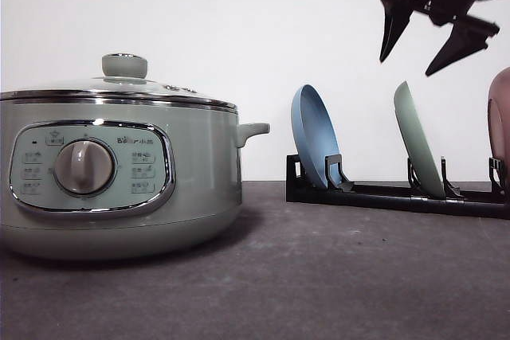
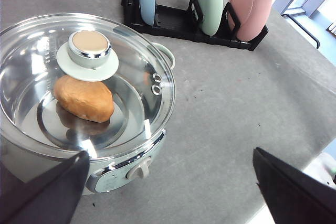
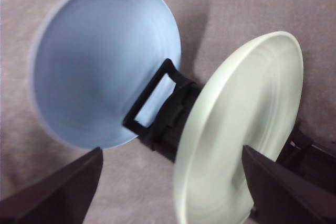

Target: Transfer potato from steamer to green plate

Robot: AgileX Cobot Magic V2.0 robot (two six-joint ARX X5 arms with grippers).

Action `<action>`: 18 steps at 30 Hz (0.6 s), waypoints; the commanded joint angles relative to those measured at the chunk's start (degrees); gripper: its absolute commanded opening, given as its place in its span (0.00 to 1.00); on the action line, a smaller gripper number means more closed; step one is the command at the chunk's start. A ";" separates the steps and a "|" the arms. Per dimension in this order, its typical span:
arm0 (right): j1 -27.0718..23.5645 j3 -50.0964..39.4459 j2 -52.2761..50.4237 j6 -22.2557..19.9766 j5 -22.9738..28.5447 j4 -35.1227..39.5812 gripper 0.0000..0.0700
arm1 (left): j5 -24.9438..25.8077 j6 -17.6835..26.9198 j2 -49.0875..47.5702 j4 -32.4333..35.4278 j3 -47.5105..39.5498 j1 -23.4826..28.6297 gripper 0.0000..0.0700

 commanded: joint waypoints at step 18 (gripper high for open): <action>0.18 1.49 5.91 0.81 1.39 4.13 0.35 | 0.28 0.96 0.31 0.10 1.33 -0.13 0.91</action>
